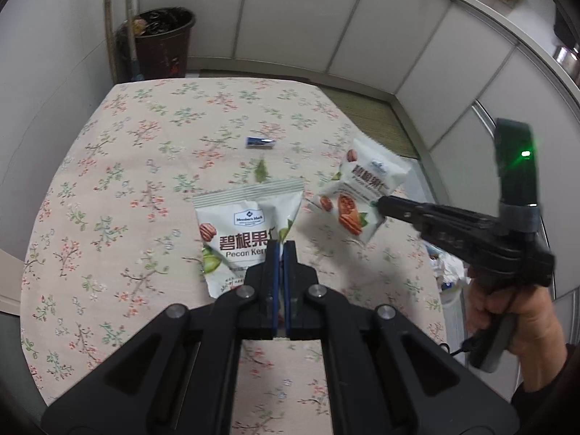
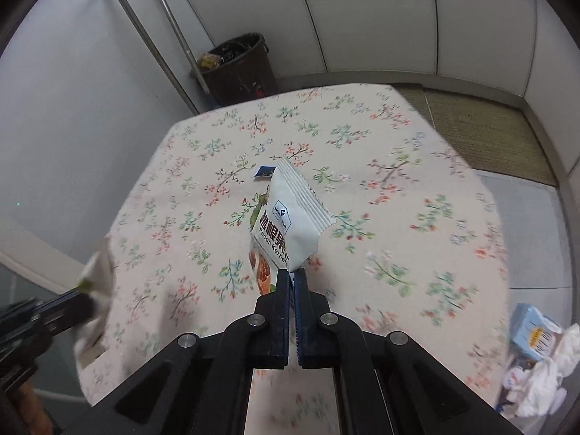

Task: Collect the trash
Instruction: 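Lift both pecan bags and carry them over the white bucket, then lower both pecan bags into the bucket and open both grippers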

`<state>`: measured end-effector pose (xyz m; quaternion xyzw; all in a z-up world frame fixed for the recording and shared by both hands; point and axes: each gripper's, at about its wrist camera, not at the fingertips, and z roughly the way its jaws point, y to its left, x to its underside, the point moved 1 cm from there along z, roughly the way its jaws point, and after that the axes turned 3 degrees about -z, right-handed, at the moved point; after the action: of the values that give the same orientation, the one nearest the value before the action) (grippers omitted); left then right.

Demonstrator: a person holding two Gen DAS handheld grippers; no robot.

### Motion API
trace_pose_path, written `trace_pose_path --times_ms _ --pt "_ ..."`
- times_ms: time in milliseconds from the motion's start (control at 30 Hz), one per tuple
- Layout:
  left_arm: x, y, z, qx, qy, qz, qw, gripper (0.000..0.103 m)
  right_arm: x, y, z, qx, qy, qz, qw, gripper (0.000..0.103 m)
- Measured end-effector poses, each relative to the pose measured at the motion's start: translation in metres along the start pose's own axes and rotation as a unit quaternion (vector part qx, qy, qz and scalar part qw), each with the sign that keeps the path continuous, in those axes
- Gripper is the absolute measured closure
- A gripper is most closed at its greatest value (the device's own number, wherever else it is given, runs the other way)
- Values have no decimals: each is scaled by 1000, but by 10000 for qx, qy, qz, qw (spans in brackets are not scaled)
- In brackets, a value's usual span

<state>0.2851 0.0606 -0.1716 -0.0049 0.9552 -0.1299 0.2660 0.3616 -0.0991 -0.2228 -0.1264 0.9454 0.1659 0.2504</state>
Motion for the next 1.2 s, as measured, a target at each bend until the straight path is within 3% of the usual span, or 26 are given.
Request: trace_pose_path --times_ms 233,500,667,867,1000,1067,1200 --pt "23 -83 7 553 108 673 9961 100 42 -56 -103 418 -113 186 9989 100" --pt "60 -186 36 1342 461 1263 9818 100 117 -157 -177 915 -141 1189 9886 100" --pt "76 -244 60 1692 659 1721 9682 100 156 -206 -195 1171 104 1601 9801 100" --pt "78 -302 97 1976 837 2179 9521 100 181 -256 -188 1062 349 2029 9728 100" --pt "68 -326 139 1697 1109 2139 9556 100 188 -284 -178 862 412 2334 9677 100" --pt "59 -331 147 1740 1110 2012 9576 100 190 -297 -170 672 372 2441 9667 100" --pt "50 -343 162 1627 1297 2099 9553 100 192 -315 -144 442 529 2550 9645 100"
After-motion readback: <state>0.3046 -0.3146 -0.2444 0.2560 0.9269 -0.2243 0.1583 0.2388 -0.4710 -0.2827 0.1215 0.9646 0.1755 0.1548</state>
